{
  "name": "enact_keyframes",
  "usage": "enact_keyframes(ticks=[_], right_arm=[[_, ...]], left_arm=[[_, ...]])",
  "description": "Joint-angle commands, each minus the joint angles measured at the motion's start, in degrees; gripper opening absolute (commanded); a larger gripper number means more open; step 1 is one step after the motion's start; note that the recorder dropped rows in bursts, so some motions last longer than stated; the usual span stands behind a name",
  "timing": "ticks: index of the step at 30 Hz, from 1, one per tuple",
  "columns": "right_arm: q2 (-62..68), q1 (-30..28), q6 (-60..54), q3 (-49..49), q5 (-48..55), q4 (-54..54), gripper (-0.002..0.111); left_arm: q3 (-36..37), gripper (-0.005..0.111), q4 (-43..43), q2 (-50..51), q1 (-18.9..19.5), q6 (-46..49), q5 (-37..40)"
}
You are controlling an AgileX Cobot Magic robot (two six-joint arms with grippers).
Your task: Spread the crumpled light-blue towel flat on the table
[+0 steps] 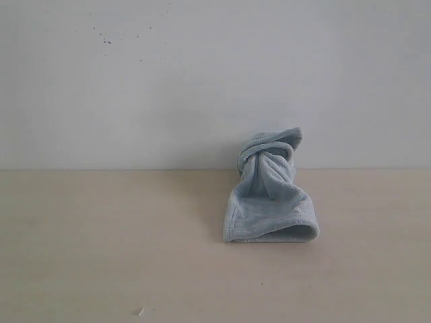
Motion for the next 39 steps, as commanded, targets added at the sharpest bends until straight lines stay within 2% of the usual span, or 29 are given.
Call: enact_keyframes(ticks=[1,3,8,10,13,15,17,22,28,35,39], right_arm=[[8.09,-0.09,4.06,-12.3,14.13,-20.61,0.016],[16.31,0.27,1.22,-17.6,18.03,-22.62,0.016],[45.23,7.28,-21.92,-33.5,26.38,-22.61,0.019],[56.5,10.6,-35.26,-40.43,33.11,-22.5,0.025],[72.23,12.72,-50.28,-51.03,40.88,-22.5,0.042],[81.32,12.45,-51.56,-57.84,41.44,-22.98,0.056],[88.14,12.35,-51.68,-64.41,41.16,-25.95,0.062],[101.73,12.35,-53.2,-77.42,38.65,-34.51,0.062],[115.08,12.35,-55.02,-89.61,36.06,-34.25,0.062],[125.04,9.8,-54.96,-96.62,32.73,-33.04,0.062],[128.57,8.55,-54.96,-98.99,29.72,-32.9,0.051]], left_arm=[[0.23,0.021,-0.13,-0.11,-0.11,-0.36,0.04],[0.23,0.021,-0.13,-0.11,-0.11,-0.36,0.04],[0.23,0.021,-0.13,-0.11,-0.11,-0.36,0.04],[0.23,0.021,-0.13,-0.11,-0.11,-0.36,0.04],[0.23,0.021,-0.13,-0.11,-0.11,-0.36,0.04],[0.23,0.021,-0.13,-0.11,-0.11,-0.36,0.04],[0.23,0.021,-0.13,-0.11,-0.11,-0.36,0.04],[0.23,0.021,-0.13,-0.11,-0.11,-0.36,0.04],[0.23,0.021,-0.13,-0.11,-0.11,-0.36,0.04],[0.23,0.021,-0.13,-0.11,-0.11,-0.36,0.04],[0.23,0.021,-0.13,-0.11,-0.11,-0.36,0.04]])
